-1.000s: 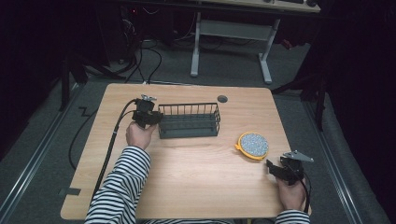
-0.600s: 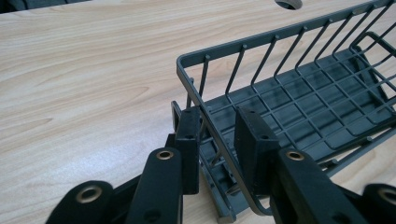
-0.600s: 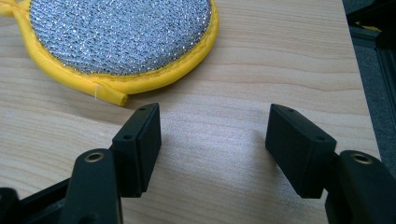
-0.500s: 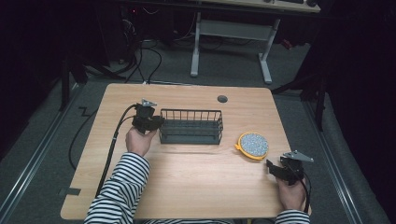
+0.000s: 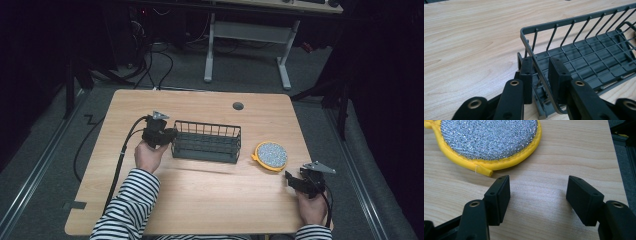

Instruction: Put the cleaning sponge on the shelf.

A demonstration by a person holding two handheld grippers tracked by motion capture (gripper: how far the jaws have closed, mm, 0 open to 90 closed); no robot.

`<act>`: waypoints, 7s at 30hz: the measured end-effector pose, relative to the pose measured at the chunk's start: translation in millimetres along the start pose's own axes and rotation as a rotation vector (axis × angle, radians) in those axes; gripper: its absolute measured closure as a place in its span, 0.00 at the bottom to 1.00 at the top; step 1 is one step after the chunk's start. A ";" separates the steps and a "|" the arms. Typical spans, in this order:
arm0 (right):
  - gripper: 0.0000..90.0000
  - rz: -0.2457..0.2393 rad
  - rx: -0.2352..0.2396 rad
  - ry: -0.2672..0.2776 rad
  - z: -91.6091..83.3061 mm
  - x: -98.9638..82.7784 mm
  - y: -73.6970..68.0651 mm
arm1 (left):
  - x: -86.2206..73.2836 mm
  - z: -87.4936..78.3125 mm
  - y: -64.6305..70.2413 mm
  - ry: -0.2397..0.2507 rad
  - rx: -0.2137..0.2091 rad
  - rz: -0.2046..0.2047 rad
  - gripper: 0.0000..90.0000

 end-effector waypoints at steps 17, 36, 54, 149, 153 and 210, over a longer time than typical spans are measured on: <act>0.40 -0.004 0.002 -0.005 -0.1 0.1 -0.2 | -6.4 -6.5 11.1 0.002 -0.042 0.027 0.79; 0.40 -0.005 0.004 -0.005 0.0 0.2 -0.2 | -16.7 -37.1 -16.9 0.130 0.014 -0.084 0.40; 0.40 0.011 0.008 -0.012 -1.3 1.3 0.4 | -128.8 -31.4 -38.0 -0.007 0.191 -0.063 0.38; 0.97 -0.060 0.223 -0.005 18.1 93.1 12.1 | -134.3 -13.9 -35.3 0.001 0.210 -0.057 0.34; 0.97 -0.069 0.220 0.030 3.3 98.2 14.3 | -134.3 -13.9 -35.3 0.001 0.210 -0.057 0.34; 0.97 -0.303 0.316 0.159 -3.0 190.4 -85.7 | -134.3 -13.9 -35.3 0.001 0.209 -0.057 0.34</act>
Point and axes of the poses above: each handheld gripper's, and its own axes: z roughly forward along the jaws, x roughly out of its top, y roughly to its right, the point moved 2 cm from there along z, roughly forward along the jaws, and after that the axes turned 12 degrees about x, right-handed, at the moved point
